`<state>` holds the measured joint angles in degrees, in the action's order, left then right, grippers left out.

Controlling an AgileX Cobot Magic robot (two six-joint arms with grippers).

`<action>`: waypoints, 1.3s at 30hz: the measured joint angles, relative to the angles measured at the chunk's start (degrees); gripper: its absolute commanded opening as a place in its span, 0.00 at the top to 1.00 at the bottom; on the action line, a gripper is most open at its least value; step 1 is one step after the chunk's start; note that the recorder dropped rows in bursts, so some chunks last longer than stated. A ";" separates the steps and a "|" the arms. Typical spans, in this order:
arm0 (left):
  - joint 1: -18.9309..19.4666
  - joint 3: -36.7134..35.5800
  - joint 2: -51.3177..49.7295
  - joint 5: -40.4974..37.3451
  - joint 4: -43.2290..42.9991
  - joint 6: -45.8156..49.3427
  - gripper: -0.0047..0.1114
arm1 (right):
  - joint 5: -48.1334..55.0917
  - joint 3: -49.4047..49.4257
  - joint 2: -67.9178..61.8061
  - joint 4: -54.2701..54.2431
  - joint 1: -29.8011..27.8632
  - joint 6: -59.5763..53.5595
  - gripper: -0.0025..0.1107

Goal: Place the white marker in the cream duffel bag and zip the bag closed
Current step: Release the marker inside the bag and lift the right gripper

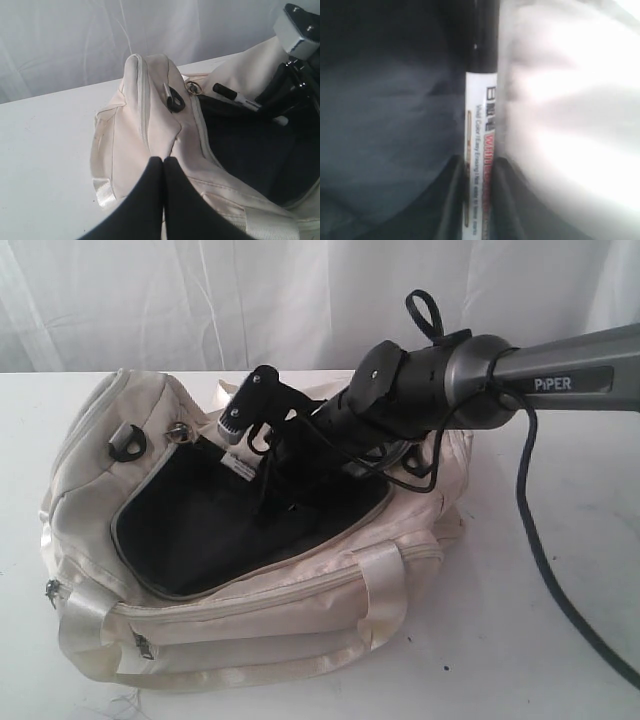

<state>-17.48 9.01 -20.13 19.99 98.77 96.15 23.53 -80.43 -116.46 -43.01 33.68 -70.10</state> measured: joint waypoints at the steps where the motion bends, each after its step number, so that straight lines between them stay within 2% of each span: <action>1: 0.00 0.00 0.00 0.00 0.00 0.00 0.96 | -0.62 0.00 0.00 -0.25 0.00 1.07 0.76; 6: 0.00 0.00 0.00 0.00 0.00 0.00 0.96 | -1.50 0.00 0.00 -0.53 0.00 5.18 0.75; 13: 0.00 0.00 0.00 0.00 0.00 0.00 0.96 | -0.28 0.00 0.00 -0.53 0.00 6.97 0.62; 16: 0.00 0.00 0.00 0.00 0.00 0.00 0.96 | 1.16 0.00 0.77 -0.64 0.00 8.12 0.61; 18: 0.00 0.00 0.00 0.00 0.00 0.00 0.96 | 0.85 0.00 2.48 -0.64 0.00 12.44 0.61; 21: 0.00 0.00 0.00 0.00 0.00 0.00 0.96 | -2.57 0.00 5.51 -0.54 -0.22 26.90 0.61; 24: 0.00 0.00 0.00 0.10 0.00 0.00 0.96 | -6.08 0.00 7.40 -0.54 -1.92 41.09 0.59; 26: 0.00 0.00 0.00 0.10 0.00 0.00 0.96 | -6.77 0.00 7.52 -0.54 -3.91 46.58 0.57; 34: 0.00 0.00 0.00 -0.01 0.00 0.00 0.96 | -1.22 0.00 5.53 -0.38 -11.73 58.08 0.52; 39: 0.00 0.00 0.00 -2.45 0.00 0.00 0.96 | 1.39 0.00 3.19 -1.02 -13.05 60.87 0.52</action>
<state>-17.48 9.01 -20.13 17.54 98.77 96.15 24.92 -80.43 -113.27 -44.02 20.64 -9.23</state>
